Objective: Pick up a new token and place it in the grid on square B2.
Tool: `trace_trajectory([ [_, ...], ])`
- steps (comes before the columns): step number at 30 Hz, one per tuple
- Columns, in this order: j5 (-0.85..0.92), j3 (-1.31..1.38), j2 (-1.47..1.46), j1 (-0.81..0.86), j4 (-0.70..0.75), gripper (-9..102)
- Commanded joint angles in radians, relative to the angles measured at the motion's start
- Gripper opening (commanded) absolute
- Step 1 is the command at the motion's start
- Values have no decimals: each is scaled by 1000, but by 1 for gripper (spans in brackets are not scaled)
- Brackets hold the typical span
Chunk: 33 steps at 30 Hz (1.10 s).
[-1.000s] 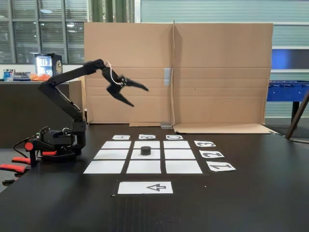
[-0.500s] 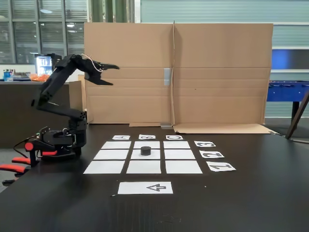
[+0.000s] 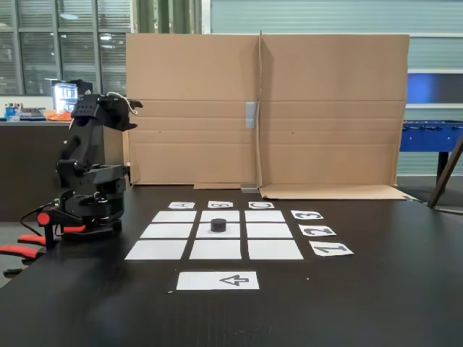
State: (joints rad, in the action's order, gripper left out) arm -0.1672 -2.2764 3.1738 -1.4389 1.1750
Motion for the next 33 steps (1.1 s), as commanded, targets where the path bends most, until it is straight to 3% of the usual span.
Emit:
trace_trajectory([
  [1,-12,-28,43,-66,-21,21],
  [12,-80,-117,152,-225,-3,12],
  [17,-83,-143,152,-253,-8,0],
  [33,-71,-227,152,-276,34,0],
])
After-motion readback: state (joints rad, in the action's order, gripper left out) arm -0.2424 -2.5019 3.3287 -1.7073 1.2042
